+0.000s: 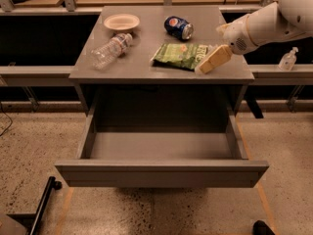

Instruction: Place green jalapeno chip bag into top drawer

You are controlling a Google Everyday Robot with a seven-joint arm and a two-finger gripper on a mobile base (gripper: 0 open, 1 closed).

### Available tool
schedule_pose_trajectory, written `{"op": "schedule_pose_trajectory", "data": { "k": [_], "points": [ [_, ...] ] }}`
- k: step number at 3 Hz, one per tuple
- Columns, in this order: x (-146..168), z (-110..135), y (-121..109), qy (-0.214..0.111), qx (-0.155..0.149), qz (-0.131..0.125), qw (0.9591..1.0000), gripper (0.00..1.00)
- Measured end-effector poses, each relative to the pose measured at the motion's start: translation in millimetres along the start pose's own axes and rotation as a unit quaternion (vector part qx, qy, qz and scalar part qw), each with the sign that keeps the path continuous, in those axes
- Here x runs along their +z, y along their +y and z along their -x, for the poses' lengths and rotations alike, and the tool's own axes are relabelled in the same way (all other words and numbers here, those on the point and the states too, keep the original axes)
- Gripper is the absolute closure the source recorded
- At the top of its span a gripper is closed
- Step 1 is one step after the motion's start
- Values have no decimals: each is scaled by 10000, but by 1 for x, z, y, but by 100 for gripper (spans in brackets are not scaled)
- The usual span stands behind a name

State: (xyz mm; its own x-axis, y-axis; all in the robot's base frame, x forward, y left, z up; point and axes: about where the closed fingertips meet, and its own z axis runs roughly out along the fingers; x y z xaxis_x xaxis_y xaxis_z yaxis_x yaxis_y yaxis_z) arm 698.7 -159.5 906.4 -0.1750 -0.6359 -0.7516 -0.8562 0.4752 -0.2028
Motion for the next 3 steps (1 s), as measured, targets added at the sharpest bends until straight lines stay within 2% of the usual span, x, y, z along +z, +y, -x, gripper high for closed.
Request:
{"op": "schedule_pose_trajectory", "data": {
  "k": [2, 3],
  "points": [
    [42, 4, -26, -387, 385, -150, 9984, 0],
    [63, -8, -38, -456, 632, -209, 9967, 0]
  ]
}}
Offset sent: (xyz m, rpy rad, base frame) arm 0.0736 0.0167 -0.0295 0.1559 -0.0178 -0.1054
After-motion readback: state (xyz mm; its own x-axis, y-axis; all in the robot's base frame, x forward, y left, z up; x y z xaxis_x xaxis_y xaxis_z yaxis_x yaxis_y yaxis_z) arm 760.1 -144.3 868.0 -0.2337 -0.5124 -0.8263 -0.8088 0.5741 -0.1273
